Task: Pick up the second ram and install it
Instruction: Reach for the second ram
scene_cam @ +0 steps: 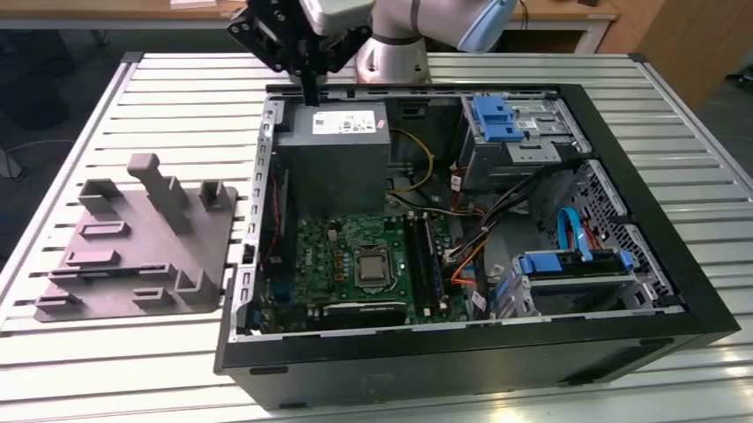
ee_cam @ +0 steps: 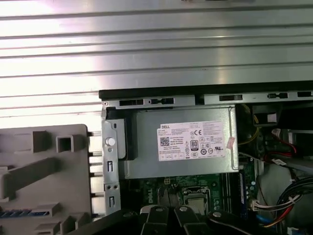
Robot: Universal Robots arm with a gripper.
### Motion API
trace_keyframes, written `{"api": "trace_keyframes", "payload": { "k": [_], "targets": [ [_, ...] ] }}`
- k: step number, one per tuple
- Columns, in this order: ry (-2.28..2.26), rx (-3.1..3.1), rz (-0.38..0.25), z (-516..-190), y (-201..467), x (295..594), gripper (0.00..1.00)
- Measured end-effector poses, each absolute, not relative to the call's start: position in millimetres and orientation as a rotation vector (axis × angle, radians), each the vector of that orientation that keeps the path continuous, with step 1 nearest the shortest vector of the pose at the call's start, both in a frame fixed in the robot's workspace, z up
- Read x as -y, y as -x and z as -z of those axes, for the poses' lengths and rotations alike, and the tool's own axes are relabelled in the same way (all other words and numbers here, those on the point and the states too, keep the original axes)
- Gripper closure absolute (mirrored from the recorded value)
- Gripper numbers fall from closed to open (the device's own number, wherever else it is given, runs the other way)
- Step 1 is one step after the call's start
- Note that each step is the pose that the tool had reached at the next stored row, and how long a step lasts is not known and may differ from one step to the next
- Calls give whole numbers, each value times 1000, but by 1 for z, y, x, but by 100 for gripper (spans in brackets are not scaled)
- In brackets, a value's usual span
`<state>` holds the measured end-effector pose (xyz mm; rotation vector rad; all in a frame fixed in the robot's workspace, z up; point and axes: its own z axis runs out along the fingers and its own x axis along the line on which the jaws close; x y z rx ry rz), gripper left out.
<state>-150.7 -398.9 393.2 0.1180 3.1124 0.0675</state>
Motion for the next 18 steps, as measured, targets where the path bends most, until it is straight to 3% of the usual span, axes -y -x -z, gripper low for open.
{"api": "trace_keyframes", "payload": {
  "k": [18],
  "targets": [
    [-118, -3112, -67, -391, 225, 399, 89]
  ]
}}
